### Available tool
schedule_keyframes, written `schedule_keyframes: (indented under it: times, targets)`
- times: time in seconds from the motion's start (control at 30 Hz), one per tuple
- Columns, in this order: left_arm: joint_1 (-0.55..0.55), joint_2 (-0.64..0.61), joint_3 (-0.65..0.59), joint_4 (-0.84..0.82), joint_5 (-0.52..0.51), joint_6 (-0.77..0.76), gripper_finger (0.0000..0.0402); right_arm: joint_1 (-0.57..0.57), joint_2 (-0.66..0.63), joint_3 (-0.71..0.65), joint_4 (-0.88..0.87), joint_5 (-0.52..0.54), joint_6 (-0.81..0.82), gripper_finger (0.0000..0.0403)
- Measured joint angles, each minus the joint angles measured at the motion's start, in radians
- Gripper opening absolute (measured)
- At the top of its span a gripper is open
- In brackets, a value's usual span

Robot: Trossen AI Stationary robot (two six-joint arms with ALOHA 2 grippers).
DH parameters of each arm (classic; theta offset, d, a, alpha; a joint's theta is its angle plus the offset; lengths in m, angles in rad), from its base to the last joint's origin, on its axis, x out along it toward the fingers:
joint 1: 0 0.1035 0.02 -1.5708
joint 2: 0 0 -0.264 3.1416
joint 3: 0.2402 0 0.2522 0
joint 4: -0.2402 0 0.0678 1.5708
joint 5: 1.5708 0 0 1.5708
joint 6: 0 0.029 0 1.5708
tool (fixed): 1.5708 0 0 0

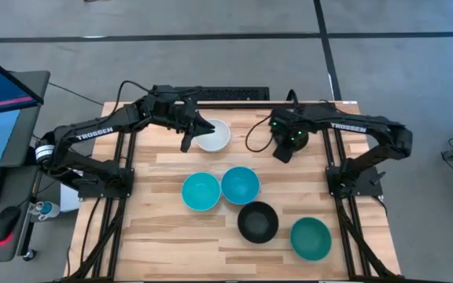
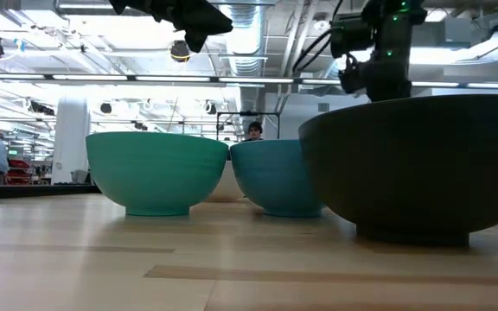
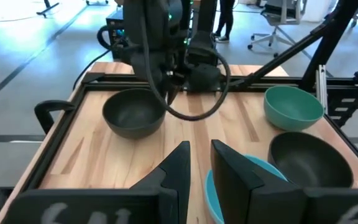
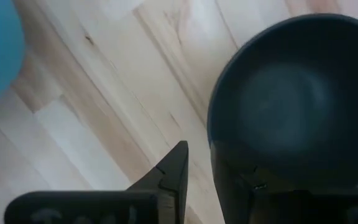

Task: Nest bowls inside each other
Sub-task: Stack the top black bowl on top of the blue bowl

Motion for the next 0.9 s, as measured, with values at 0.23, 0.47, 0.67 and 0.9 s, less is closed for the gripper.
schedule_keyframes:
  times: [0.23, 0.47, 0.67, 0.9]
  targets:
    - [0.0, 0.0, 0.0, -0.001, 0.0, 0.0, 0.0054, -0.009, 0.043, 0.0, -0.024, 0.0, -0.023, 0.0094]
    - [0.0, 0.0, 0.0, -0.001, -0.001, 0.0, 0.0054, -0.035, 0.045, 0.0, 0.014, 0.01, -0.025, 0.0093]
    - [0.0, 0.0, 0.0, -0.001, -0.001, 0.001, 0.0054, -0.072, 0.051, 0.001, 0.018, 0.01, -0.024, 0.0093]
    - [0.0, 0.0, 0.0, 0.0, -0.001, 0.001, 0.0054, -0.091, 0.103, 0.002, 0.032, -0.038, -0.016, 0.0093]
